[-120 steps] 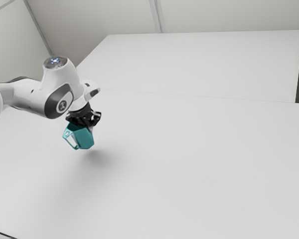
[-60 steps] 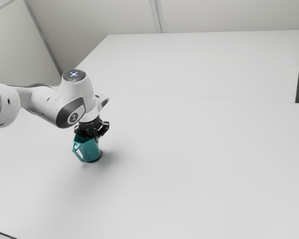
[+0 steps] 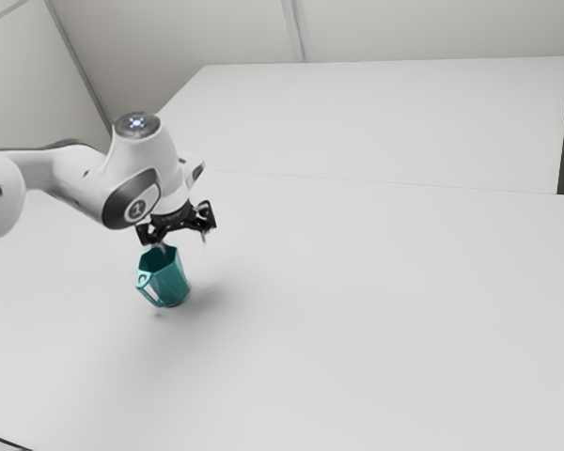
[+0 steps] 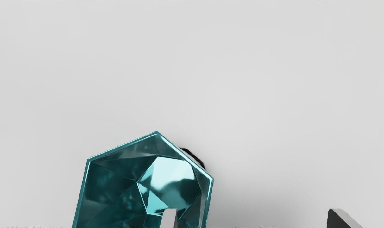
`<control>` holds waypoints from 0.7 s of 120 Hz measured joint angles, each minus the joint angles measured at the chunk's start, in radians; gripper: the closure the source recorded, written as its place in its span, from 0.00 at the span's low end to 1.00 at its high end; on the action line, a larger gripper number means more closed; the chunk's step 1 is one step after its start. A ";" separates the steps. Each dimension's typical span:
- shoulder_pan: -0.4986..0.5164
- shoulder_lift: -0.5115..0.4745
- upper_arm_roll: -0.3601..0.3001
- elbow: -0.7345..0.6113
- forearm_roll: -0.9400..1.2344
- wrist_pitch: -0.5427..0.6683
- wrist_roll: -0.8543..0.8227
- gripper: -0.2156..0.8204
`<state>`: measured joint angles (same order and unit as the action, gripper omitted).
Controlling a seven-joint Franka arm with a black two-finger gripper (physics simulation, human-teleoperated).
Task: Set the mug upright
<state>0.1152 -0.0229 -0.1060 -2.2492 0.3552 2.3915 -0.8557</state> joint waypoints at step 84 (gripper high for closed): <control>-0.020 -0.049 -0.016 0.469 -0.154 -0.455 0.288 0.21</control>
<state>0.0948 -0.0720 -0.1224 -1.7805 0.2013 1.9365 -0.5677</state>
